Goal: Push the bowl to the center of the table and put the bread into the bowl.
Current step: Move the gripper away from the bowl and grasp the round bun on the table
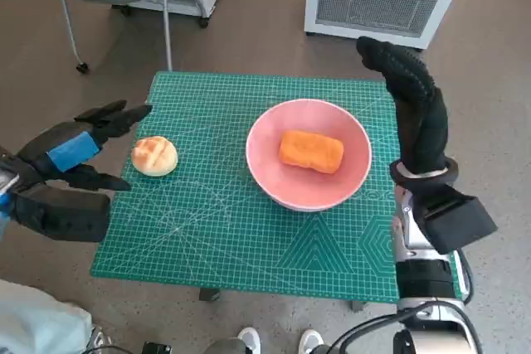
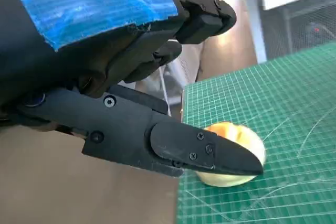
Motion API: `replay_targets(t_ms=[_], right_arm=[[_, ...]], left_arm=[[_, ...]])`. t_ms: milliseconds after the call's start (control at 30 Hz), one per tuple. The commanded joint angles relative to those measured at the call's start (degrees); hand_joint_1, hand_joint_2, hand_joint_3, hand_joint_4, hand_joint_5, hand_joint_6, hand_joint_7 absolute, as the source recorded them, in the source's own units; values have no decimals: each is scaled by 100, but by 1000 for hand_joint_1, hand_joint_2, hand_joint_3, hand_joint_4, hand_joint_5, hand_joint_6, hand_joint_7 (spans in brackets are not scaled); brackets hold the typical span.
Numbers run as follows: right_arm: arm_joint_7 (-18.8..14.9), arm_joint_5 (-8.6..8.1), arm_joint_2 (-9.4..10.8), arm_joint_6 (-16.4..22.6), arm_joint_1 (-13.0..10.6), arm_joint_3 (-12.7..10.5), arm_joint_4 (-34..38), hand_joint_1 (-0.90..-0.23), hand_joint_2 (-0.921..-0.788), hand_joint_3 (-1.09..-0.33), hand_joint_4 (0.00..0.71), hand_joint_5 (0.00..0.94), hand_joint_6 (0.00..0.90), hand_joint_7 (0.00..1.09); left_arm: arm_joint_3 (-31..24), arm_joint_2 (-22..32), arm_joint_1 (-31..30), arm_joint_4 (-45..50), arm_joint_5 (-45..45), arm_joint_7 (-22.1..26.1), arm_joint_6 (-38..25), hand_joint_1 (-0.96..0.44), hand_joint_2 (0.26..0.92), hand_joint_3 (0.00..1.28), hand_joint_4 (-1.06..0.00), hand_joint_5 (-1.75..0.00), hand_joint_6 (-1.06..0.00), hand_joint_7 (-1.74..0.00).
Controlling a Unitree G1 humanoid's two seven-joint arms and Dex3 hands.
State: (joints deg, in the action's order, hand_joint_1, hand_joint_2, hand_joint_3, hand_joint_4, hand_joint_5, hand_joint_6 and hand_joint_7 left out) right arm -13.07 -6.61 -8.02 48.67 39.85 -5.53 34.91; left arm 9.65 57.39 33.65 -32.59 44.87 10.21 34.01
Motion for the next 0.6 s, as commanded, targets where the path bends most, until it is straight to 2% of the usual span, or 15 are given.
replay_targets(t_ms=[33,233,367,600], right_arm=[[-77,-10,-40,-61,-69,7,54,-666,-921,-838,241,1,-1,649],[-77,11,-74,-97,-97,6,7,-663,-921,-838,242,1,-1,649],[-105,-24,-99,-161,-145,9,-99,-670,-921,-838,241,1,-1,648],[-124,-34,-120,-251,-213,5,-243,-678,-921,-838,240,0,-1,647]], left_arm=[[532,133,458,-593,737,-989,467,-750,825,15,-92,-7,-204,-16],[1258,188,863,-941,1794,-2036,525,-831,867,17,-108,-8,-222,-17],[1518,161,1098,-1202,2029,-2215,488,-863,882,13,-115,-7,-231,-16],[1652,56,1259,-1598,1876,-2366,529,-869,884,5,-120,-5,-232,-10]])
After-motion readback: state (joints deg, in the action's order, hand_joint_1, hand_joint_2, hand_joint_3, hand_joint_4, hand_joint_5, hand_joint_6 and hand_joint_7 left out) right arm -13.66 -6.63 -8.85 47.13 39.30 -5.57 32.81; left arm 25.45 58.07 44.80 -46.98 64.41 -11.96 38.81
